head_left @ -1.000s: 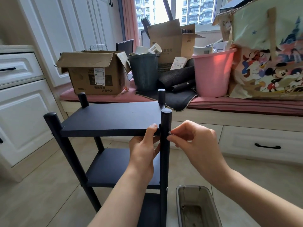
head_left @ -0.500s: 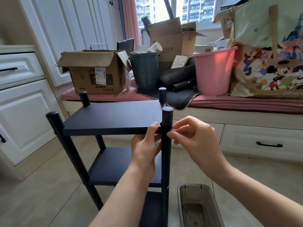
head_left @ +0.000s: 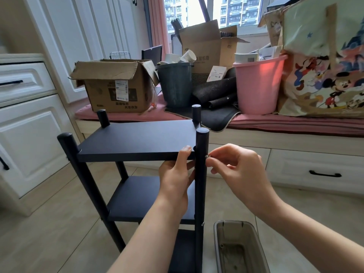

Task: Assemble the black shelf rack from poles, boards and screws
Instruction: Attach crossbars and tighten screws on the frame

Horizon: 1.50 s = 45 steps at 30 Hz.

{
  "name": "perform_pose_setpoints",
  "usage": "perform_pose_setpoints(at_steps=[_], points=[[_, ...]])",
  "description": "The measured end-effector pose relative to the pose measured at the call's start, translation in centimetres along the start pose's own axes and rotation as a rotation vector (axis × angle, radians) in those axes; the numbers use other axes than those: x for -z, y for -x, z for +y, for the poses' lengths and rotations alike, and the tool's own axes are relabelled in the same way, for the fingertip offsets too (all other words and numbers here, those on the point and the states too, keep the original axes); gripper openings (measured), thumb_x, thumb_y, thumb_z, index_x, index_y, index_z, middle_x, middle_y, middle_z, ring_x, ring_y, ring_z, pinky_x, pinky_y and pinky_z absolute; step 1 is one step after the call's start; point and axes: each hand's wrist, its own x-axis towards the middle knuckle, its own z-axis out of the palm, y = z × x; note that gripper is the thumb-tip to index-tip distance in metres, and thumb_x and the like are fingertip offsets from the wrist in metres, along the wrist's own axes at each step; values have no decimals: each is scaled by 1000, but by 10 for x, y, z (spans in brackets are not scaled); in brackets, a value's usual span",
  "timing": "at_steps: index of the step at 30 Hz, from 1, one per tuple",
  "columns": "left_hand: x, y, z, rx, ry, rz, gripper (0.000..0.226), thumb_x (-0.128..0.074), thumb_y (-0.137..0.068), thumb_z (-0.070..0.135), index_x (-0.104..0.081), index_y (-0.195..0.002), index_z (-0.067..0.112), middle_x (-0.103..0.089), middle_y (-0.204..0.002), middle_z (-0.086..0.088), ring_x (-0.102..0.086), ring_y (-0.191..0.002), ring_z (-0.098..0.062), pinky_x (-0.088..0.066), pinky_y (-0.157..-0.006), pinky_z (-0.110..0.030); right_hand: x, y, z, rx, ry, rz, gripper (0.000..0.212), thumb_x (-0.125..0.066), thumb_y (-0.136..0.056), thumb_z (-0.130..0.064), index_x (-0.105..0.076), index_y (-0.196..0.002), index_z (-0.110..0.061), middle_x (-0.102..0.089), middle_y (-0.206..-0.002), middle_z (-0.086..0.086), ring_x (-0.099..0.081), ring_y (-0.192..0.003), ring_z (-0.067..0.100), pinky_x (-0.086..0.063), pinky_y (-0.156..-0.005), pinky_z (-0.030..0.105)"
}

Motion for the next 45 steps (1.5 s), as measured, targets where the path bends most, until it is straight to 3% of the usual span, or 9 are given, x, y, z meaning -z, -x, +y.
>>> perform_pose_setpoints(at_steps=[17,21,26,32,45], points=[[-1,0,1,-6,13,-14,21,-60,-98,28,-69,-97,9,-77,-98,-9,-74,-95,-22,-57,-85,-37,-1,0,-1,11,35,22,11,-81,-79,-17,-71,-83,-19,-72,-72,-11,-70,-69,8,-59,-70,34],[-1,0,1,-2,22,-4,22,-60,-98,28,-70,-97,8,-77,-97,-9,-74,-94,-22,-57,-80,-34,-1,1,-1,14,34,23,10,-81,-81,-15,-72,-85,-17,-73,-74,-11,-71,-70,8,-60,-70,37],[0,0,0,-2,7,-4,29,-59,-98,29,-68,-110,4,-76,-103,-10,-73,-100,-24,-57,-91,-40,-2,-2,0,-7,17,25,8,-80,-82,-14,-72,-84,-17,-73,-74,-8,-71,-70,10,-60,-72,39],[1,1,0,-6,-8,-18,28,-58,-99,30,-70,-106,6,-77,-102,-10,-73,-98,-24,-55,-94,-40,-4,-3,-1,-7,18,33,9,-79,-82,-16,-71,-82,-17,-72,-73,-7,-71,-71,11,-59,-71,41],[-1,1,1,13,19,9,31,-59,-98,29,-70,-112,3,-76,-105,-10,-73,-98,-24,-57,-87,-35,-4,-3,-4,7,31,31,13,-81,-79,-14,-68,-79,-18,-71,-71,-8,-70,-70,9,-58,-70,37]])
